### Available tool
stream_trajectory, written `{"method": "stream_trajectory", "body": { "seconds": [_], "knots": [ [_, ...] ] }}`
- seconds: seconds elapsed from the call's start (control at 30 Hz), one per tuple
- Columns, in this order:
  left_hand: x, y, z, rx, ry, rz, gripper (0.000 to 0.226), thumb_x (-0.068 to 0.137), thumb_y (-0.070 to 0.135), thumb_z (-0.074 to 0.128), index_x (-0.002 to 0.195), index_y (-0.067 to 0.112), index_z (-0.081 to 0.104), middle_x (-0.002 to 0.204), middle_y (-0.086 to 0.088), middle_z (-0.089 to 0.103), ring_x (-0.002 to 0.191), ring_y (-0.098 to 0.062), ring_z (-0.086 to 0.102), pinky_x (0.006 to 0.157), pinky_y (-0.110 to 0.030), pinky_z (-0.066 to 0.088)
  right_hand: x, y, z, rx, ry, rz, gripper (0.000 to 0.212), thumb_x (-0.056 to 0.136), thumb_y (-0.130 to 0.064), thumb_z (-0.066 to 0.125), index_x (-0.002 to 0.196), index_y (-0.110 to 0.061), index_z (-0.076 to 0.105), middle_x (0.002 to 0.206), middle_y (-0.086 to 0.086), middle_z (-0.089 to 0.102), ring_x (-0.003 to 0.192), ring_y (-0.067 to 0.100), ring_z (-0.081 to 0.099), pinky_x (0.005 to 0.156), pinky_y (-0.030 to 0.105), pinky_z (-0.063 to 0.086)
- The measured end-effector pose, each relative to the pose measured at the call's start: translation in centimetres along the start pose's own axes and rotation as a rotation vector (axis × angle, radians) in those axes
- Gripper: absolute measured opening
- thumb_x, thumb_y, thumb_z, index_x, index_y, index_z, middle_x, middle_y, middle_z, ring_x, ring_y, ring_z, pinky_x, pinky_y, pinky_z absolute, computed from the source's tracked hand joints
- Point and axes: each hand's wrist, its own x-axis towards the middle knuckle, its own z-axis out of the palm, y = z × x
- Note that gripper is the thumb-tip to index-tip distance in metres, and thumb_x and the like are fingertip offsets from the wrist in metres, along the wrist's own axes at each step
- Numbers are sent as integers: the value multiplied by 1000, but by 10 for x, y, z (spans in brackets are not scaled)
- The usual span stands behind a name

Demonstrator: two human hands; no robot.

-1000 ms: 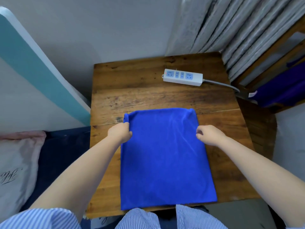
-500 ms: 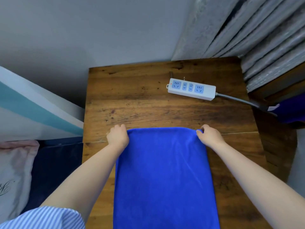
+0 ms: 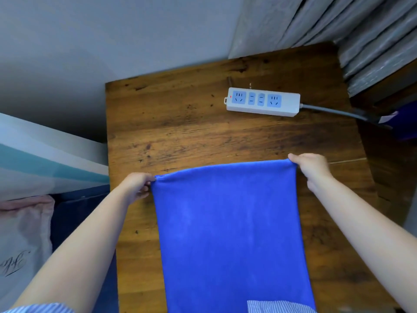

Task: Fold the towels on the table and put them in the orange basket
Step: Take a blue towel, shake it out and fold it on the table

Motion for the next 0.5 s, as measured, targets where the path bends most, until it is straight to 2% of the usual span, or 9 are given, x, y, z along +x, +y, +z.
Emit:
{"method": "stream_trajectory", "body": {
  "seconds": [0.07, 0.17, 0.23, 0.27, 0.3, 0.33, 0.37, 0.43, 0.5],
  "knots": [
    [0, 0, 1, -182, 36, -84, 28, 87, 8, 42, 60, 13, 41, 60, -3, 34, 52, -14, 31, 46, -20, 34, -3, 3, -4, 104, 54, 14, 31, 84, -10, 64, 109, 7, 61, 117, 17, 61, 100, 21, 53, 86, 30, 40],
    [-2, 2, 10, -428, 24, -169, 27, 80, 5, 32, 55, 13, 28, 51, -4, 29, 45, -17, 32, 47, -24, 31, -6, 7, -2, 168, 110, 43, 28, 84, -14, 64, 107, 2, 63, 102, 7, 61, 91, 15, 51, 79, 25, 38],
    [-5, 7, 16, -524, 21, -207, 27, 84, 9, 33, 57, 12, 34, 44, -5, 37, 44, -19, 37, 51, -25, 38, -6, 7, 3, 183, 142, 35, 20, 85, -16, 64, 100, -3, 65, 93, 3, 60, 86, 15, 53, 75, 25, 38],
    [-5, 8, 20, -575, 27, -214, 24, 88, 14, 36, 66, 9, 45, 51, -7, 49, 49, -19, 43, 59, -28, 44, -6, 6, 6, 189, 153, 30, 15, 85, -17, 63, 96, -6, 66, 90, 3, 60, 83, 15, 53, 73, 24, 39],
    [-4, 10, 22, -630, 37, -209, 22, 92, 19, 39, 85, 7, 55, 68, -8, 61, 59, -20, 50, 71, -32, 49, -5, 4, 8, 195, 163, 21, 14, 86, -17, 63, 93, -7, 66, 90, 5, 62, 80, 16, 54, 71, 25, 39],
    [-3, 11, 25, -674, 52, -202, 26, 95, 23, 40, 106, 6, 57, 90, -9, 66, 69, -20, 56, 83, -35, 49, -4, 3, 11, 196, 171, 18, 15, 86, -18, 63, 94, -5, 66, 93, 8, 64, 80, 17, 55, 71, 26, 41],
    [-1, 12, 28, -713, 65, -191, 33, 96, 24, 41, 120, 6, 53, 103, -10, 65, 74, -20, 57, 90, -37, 47, -3, 3, 13, 189, 175, 18, 18, 87, -18, 62, 95, -3, 66, 95, 11, 66, 80, 20, 58, 71, 28, 43],
    [-1, 13, 32, -791, 76, -146, 36, 96, 22, 44, 128, 5, 49, 93, -10, 63, 70, -19, 56, 91, -40, 46, -2, 4, 18, 152, 167, 28, 21, 88, -18, 59, 100, -2, 66, 99, 15, 67, 85, 26, 62, 74, 34, 49],
    [-2, 10, 38, -792, 85, -98, 34, 95, 20, 49, 124, 5, 52, 89, -8, 61, 76, -22, 58, 90, -41, 46, -1, 8, 21, 100, 153, 25, 23, 91, -17, 53, 106, -5, 65, 101, 11, 67, 84, 25, 61, 72, 31, 47]
  ]
}}
